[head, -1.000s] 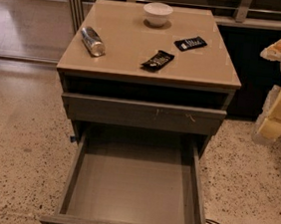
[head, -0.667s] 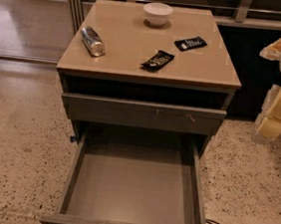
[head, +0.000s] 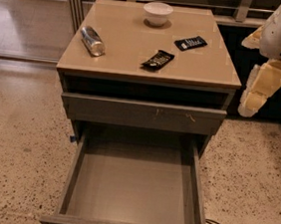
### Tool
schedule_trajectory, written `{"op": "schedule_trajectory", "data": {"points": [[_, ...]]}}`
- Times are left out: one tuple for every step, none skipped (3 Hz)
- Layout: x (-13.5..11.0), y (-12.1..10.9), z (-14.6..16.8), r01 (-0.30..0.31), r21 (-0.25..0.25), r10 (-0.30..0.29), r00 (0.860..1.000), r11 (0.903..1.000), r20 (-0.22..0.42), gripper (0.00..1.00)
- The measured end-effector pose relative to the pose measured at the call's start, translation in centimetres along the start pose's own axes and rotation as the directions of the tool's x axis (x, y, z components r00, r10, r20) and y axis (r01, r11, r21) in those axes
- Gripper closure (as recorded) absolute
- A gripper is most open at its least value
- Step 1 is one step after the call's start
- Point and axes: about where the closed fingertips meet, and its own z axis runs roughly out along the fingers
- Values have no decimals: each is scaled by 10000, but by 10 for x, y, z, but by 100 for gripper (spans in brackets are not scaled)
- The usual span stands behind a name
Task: Place rxbar chocolate into middle drawer
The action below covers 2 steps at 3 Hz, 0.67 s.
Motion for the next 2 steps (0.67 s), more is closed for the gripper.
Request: {"op": "schedule_trajectory", "data": {"points": [[4, -39, 21, -102, -187, 108, 9994, 9998, 320, 0], [0, -71, 47, -82, -286, 97, 9984, 9996, 552, 0]]}}
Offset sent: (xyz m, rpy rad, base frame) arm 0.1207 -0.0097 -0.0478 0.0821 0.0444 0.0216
